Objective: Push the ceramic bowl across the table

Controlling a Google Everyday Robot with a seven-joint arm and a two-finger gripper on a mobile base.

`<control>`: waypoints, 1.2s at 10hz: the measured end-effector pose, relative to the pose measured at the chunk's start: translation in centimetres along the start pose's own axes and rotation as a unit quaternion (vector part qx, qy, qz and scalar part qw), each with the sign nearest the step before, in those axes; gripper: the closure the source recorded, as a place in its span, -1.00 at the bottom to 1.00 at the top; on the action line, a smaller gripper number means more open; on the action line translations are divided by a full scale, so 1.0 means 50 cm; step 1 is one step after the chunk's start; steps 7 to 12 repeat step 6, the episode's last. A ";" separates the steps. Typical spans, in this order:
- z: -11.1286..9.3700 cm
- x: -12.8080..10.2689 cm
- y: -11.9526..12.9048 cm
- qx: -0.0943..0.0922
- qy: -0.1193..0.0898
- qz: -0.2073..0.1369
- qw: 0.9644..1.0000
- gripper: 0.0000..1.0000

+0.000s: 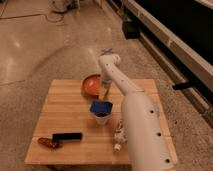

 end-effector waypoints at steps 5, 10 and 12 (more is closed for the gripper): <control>-0.043 -0.087 0.044 -0.010 -0.015 0.026 0.999 -0.60; -0.041 -0.086 0.043 -0.009 -0.015 0.026 1.000 -0.60; -0.041 -0.086 0.043 -0.009 -0.015 0.026 1.000 -0.60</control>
